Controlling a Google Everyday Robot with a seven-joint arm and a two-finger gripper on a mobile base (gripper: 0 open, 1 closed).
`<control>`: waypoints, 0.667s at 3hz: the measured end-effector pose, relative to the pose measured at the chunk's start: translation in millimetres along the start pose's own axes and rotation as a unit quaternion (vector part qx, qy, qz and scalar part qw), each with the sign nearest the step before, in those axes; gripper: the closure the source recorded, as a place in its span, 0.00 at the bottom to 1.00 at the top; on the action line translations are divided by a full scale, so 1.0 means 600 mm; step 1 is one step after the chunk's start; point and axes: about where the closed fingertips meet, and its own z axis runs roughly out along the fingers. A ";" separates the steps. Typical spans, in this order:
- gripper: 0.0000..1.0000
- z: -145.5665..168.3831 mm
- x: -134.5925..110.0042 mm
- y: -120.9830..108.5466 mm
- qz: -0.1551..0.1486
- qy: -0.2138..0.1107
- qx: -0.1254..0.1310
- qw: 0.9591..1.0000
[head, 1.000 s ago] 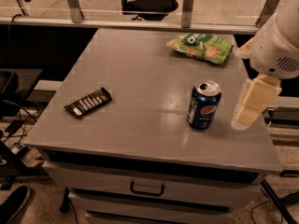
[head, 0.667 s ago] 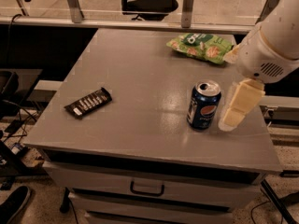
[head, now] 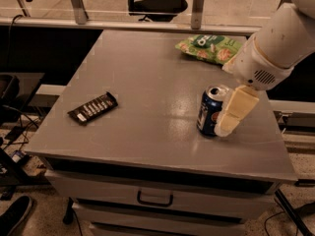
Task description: Move pepsi can near rxbar chocolate
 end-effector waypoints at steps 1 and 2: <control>0.26 0.009 -0.008 0.000 0.005 -0.008 -0.006 1.000; 0.48 0.007 -0.014 0.002 0.006 -0.011 -0.008 1.000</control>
Offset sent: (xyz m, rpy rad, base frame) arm 0.0013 0.0111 0.0027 0.0403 0.0174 -0.0019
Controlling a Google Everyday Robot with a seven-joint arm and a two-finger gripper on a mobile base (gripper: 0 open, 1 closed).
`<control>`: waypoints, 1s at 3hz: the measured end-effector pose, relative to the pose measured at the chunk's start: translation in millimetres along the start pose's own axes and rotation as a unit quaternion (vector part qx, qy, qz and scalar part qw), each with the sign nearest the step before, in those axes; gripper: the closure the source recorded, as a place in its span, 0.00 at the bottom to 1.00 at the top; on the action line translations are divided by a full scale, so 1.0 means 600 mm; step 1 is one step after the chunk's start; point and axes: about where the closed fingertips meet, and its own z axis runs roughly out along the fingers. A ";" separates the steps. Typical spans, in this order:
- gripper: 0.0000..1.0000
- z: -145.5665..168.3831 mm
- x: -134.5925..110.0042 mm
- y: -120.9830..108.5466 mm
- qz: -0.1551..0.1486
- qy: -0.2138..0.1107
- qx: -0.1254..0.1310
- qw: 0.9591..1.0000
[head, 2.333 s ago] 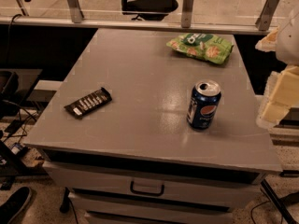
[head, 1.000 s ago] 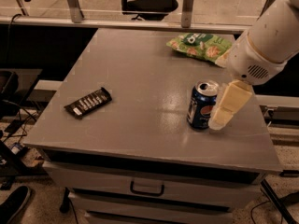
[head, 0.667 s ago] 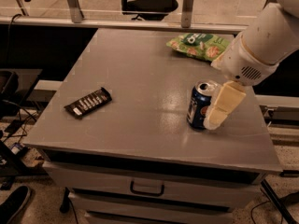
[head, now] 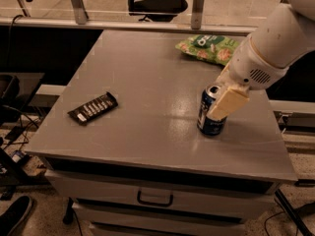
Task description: Move pepsi can near rxbar chocolate
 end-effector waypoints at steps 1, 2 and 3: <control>0.72 -0.006 -0.028 0.005 -0.010 -0.009 -0.006 1.000; 0.95 -0.001 -0.089 0.006 -0.032 -0.029 -0.016 0.999; 1.00 0.027 -0.184 0.015 -0.066 -0.063 -0.035 0.995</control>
Offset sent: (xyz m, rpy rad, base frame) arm 0.0185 0.0939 0.0352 0.0909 -0.0185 0.1482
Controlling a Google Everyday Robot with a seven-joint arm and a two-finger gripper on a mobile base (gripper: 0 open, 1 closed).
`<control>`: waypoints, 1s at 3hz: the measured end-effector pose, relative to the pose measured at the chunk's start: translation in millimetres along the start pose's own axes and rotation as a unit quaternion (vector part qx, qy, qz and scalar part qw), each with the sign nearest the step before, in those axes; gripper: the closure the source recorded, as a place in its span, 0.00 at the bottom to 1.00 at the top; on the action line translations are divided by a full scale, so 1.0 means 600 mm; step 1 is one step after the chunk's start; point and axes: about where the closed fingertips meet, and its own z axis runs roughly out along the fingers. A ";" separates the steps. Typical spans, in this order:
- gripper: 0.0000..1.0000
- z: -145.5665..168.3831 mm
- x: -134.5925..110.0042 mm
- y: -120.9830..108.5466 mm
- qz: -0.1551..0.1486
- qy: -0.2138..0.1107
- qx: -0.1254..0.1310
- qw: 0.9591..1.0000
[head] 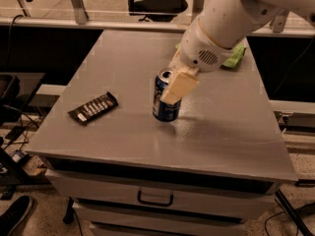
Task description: Move pepsi can near rxbar chocolate
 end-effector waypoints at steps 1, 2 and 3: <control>1.00 0.030 -0.049 -0.002 -0.020 -0.017 -0.012 1.000; 1.00 0.060 -0.084 -0.003 -0.038 -0.023 -0.024 0.999; 0.98 0.093 -0.116 0.000 -0.054 -0.025 -0.036 0.998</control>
Offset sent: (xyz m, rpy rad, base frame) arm 0.0195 0.0923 -0.0150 0.0438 0.0099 0.1464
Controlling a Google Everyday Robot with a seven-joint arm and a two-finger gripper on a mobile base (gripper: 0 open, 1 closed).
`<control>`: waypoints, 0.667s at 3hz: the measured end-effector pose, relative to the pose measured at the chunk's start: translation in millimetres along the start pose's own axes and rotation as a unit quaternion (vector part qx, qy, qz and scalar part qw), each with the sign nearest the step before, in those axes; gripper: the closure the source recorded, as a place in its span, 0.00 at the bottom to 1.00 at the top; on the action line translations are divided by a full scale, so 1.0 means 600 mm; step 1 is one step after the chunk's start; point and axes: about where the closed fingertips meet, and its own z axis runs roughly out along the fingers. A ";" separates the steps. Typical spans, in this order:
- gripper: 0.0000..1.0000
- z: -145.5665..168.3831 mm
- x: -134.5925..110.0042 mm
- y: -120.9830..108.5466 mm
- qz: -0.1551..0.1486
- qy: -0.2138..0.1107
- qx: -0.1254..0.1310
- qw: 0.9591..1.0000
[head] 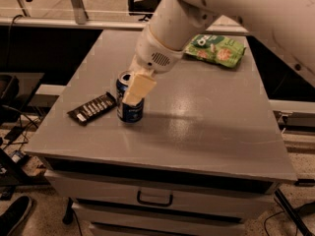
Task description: Move pepsi can near rxbar chocolate
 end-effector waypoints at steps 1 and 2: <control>0.77 0.016 -0.014 0.002 -0.010 0.004 -0.003 1.000; 0.47 0.035 -0.033 0.005 -0.019 0.007 -0.012 1.000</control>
Offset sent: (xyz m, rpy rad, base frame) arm -0.0012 0.0384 -0.0117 -0.0256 0.0080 0.0539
